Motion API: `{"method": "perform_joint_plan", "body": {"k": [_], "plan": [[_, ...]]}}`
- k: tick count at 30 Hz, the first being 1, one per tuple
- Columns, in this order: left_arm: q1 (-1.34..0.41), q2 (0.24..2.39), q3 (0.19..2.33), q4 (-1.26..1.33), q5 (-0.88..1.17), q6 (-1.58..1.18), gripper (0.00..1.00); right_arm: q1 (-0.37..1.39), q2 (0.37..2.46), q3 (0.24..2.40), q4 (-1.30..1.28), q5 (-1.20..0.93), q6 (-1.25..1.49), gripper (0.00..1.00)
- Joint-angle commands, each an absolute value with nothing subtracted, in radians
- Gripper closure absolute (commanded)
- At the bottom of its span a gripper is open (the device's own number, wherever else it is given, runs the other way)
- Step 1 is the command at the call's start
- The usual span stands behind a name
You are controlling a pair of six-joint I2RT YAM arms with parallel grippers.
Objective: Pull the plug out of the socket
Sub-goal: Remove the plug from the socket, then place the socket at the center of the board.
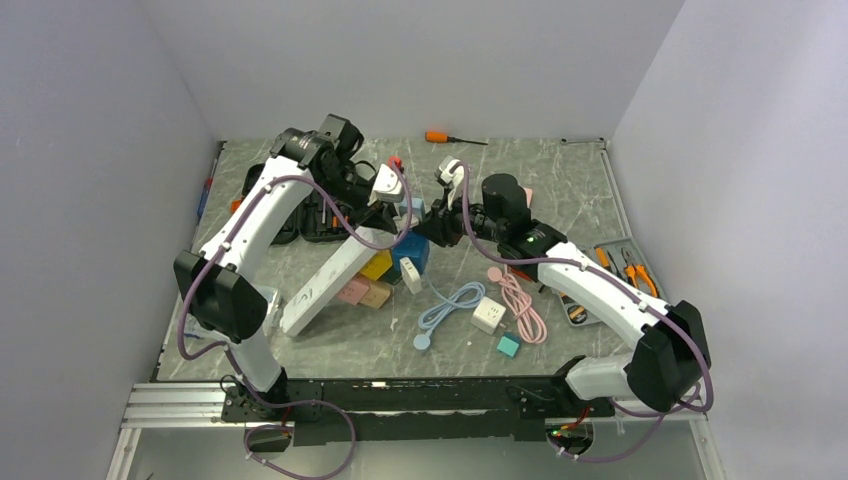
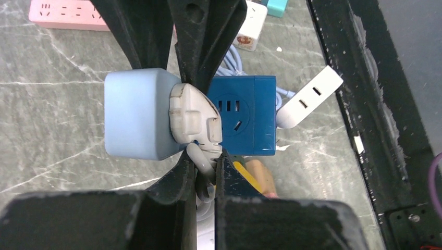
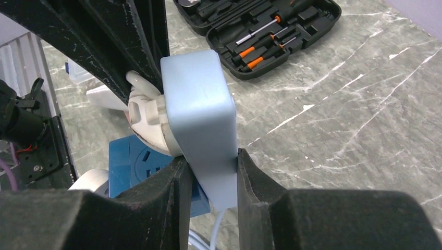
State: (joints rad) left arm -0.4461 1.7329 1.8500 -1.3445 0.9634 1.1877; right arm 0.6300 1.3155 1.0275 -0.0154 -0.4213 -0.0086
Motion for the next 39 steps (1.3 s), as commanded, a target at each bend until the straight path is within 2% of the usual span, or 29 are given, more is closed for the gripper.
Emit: {"method": "perform_joint_plan", "body": {"k": [1,16,24,28,34,39], "plan": [[-0.499,1.685,1.876,-1.577,1.268,1.318,1.00,0.589,1.391,1.035,0.136,-0.216,-0.006,1.00],[-0.537,1.633,1.754,-1.578,1.297,1.359,1.00,0.507,1.422,1.072,0.152,0.019,-0.014,1.00],[-0.454,1.659,1.829,-1.579,1.348,1.303,1.00,0.464,1.372,1.012,0.156,-0.079,-0.002,1.00],[-0.445,1.677,1.789,-1.575,1.322,1.314,1.00,0.404,1.311,0.951,0.186,-0.141,0.058,1.00],[-0.375,1.866,1.810,-1.568,1.256,1.246,1.00,0.360,1.213,0.876,0.232,-0.230,0.122,1.00],[-0.332,1.883,1.711,-1.343,1.162,1.086,1.00,0.360,1.167,0.847,0.241,-0.277,0.161,1.00]]}}
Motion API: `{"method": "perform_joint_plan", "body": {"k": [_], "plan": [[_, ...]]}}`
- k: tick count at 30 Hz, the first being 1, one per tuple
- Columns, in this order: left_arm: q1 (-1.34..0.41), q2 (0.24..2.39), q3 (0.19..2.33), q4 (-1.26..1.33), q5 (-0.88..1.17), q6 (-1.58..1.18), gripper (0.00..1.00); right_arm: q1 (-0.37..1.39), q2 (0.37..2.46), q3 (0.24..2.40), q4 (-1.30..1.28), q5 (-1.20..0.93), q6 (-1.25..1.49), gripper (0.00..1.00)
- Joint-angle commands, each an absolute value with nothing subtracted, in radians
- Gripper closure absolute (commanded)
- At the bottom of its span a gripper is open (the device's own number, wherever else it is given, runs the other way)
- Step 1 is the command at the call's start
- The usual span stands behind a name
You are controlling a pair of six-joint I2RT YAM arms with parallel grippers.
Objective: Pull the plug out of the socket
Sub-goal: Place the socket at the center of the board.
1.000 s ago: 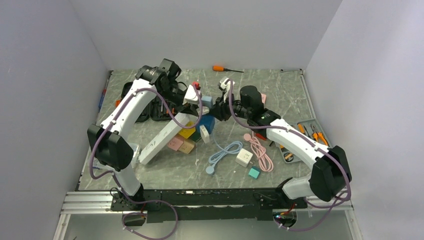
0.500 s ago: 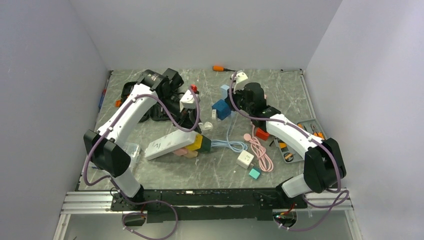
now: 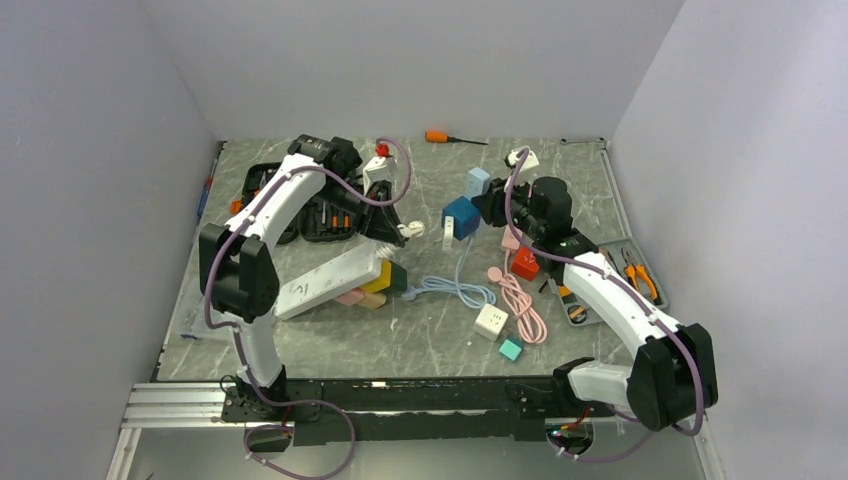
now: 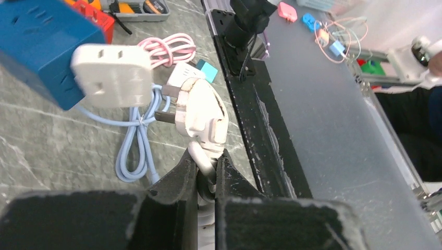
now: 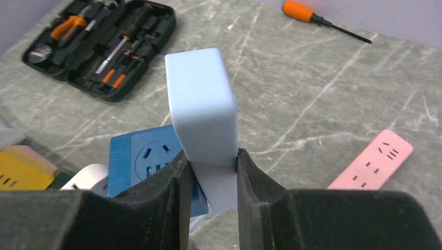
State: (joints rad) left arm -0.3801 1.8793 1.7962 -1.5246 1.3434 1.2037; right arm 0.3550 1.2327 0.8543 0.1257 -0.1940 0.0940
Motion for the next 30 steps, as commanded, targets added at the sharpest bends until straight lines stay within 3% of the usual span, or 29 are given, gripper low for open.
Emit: {"method": "perform_joint_plan", "body": {"k": [1,4,9,13,18,28,30], "plan": [[-0.329,1.860,1.661,-1.253,1.126,1.022,1.00,0.361,1.161,0.841,0.248,-0.288,0.169,1.00],[-0.326,1.814,1.538,-0.969,0.993,0.794,1.00,0.360,1.149,0.825,0.267,-0.313,0.200,1.00],[-0.320,1.873,1.539,-0.785,0.813,0.536,0.94,0.362,1.138,0.804,0.278,-0.329,0.233,1.00],[-0.317,1.956,1.621,-0.776,0.694,0.432,0.92,0.368,1.117,0.788,0.265,-0.319,0.238,1.00],[-0.318,2.025,1.719,-0.819,0.683,0.358,0.89,0.370,1.094,0.795,0.230,-0.297,0.230,1.00],[-0.348,2.062,1.697,-0.765,0.659,0.354,0.85,0.370,1.069,0.810,0.206,-0.281,0.225,1.00],[-0.365,2.065,1.685,-0.753,0.655,0.348,0.78,0.371,1.068,0.811,0.201,-0.279,0.223,1.00]]}}
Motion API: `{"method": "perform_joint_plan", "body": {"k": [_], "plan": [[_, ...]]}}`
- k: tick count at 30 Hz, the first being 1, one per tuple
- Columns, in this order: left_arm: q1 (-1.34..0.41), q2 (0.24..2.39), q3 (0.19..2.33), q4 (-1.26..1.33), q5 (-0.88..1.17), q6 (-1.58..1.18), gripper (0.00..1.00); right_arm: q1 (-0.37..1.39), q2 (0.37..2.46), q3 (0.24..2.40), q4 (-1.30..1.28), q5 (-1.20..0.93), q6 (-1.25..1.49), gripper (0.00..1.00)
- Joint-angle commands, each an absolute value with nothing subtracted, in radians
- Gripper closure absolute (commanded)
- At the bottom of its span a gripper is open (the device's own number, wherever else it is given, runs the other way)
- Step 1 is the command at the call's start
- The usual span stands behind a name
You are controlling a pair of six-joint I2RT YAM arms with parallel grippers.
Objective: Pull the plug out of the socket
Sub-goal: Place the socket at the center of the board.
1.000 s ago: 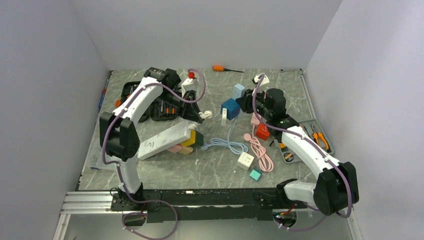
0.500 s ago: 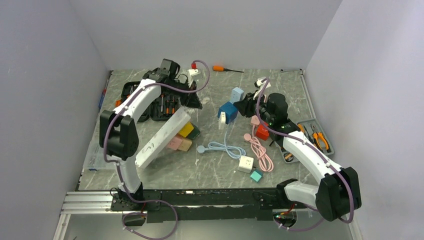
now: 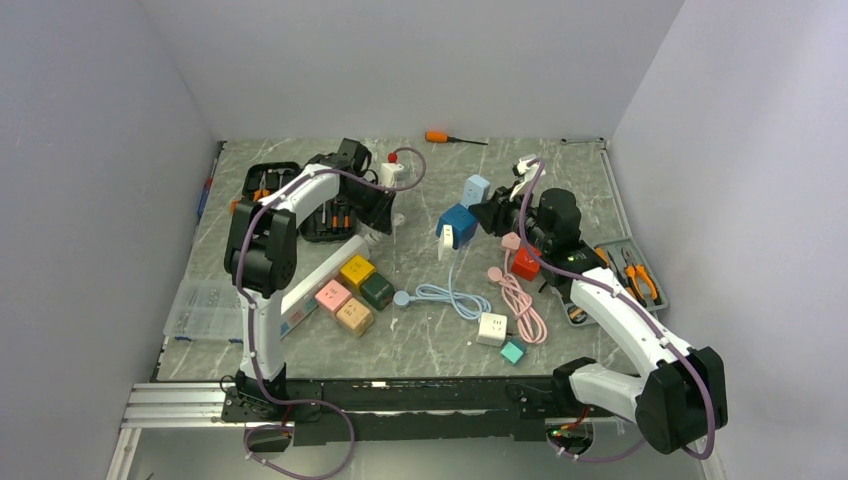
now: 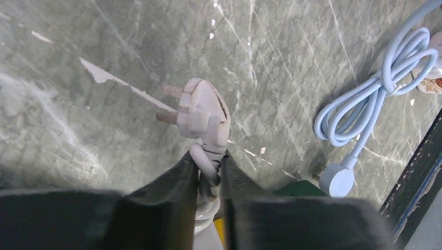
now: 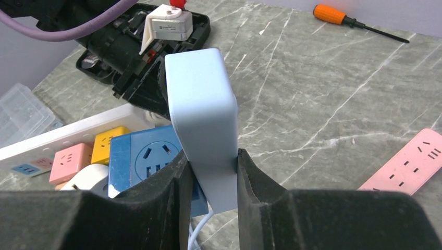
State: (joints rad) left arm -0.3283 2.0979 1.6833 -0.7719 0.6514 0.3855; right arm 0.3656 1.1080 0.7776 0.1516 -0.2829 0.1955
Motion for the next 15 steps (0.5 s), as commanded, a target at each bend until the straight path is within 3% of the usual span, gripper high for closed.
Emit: {"method": "perform_joint_plan", "body": {"k": [1,2,3,7,8,15], "plan": [[-0.372,2.067,1.681,-0.750,0.654,0.345,0.66,0.370,1.068,0.811,0.197,-0.279,0.224,1.00],[-0.378,2.069,1.677,-0.746,0.661,0.340,0.48,0.371,1.069,0.812,0.192,-0.278,0.222,1.00],[-0.380,2.068,1.676,-0.744,0.666,0.333,0.38,0.370,1.069,0.813,0.184,-0.278,0.220,1.00],[-0.379,2.043,1.688,-0.767,0.696,0.359,0.27,0.372,1.064,0.812,0.158,-0.266,0.209,1.00],[-0.379,2.031,1.695,-0.781,0.705,0.380,0.04,0.372,1.064,0.811,0.155,-0.263,0.209,1.00],[-0.375,1.802,1.677,-0.836,0.780,0.469,0.01,0.376,1.079,0.830,0.142,-0.250,0.221,1.00]]}}
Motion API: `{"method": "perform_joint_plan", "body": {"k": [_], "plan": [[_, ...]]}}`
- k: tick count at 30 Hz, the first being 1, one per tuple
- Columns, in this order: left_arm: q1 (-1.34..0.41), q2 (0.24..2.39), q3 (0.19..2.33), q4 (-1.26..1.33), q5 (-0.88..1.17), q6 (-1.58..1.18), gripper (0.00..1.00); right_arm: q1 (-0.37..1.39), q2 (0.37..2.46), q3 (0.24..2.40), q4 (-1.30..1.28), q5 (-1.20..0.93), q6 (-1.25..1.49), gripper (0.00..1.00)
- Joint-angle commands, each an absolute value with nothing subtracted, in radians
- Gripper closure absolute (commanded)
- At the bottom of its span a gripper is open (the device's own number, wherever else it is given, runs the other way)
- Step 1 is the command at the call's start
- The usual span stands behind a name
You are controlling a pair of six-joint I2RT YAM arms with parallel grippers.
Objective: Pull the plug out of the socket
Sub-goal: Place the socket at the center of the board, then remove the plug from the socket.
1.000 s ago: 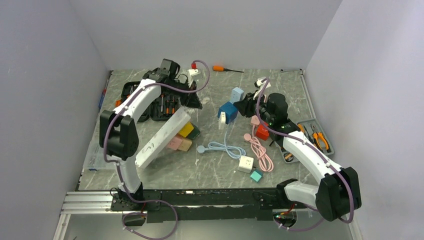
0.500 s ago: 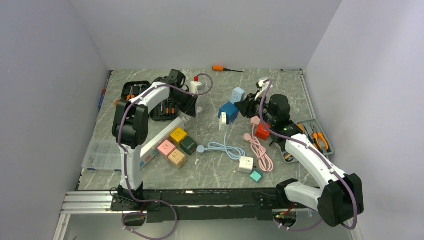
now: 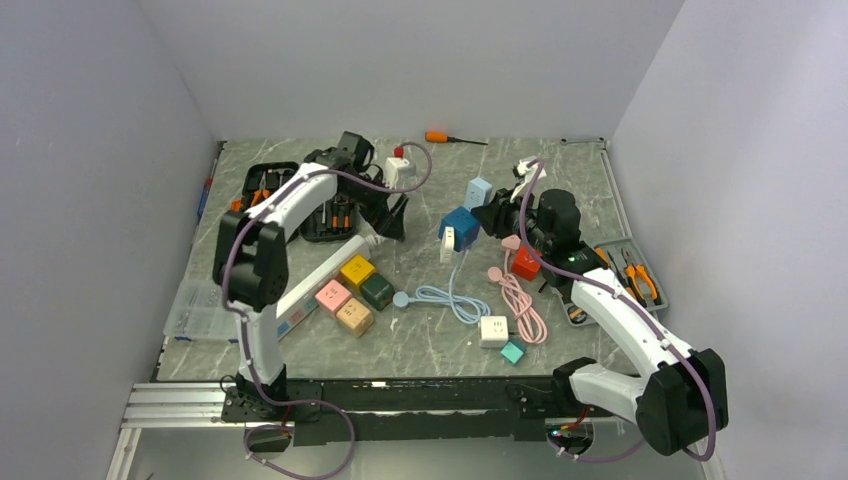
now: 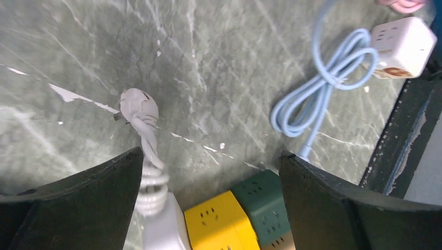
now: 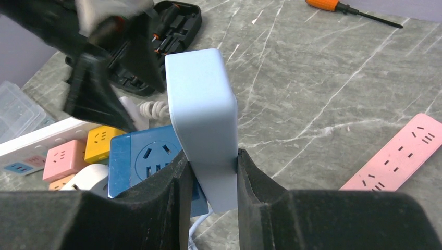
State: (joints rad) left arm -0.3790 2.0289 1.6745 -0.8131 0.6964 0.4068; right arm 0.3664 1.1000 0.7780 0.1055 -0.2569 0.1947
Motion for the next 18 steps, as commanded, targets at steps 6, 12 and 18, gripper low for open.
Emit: {"method": "perform_joint_plan", "body": {"k": [6,12,18], "plan": [[-0.384,1.576,1.634,-0.799,0.748,0.470,0.01,0.410,1.090,0.876,0.096,-0.199,0.210,1.00],[-0.416,1.430,1.658,-0.869,0.738,0.528,0.01,0.464,1.086,0.919,0.052,-0.127,0.203,1.00],[-0.421,1.407,1.600,-0.783,0.918,0.290,0.01,0.571,1.092,0.959,0.026,-0.005,0.190,1.00]]}}
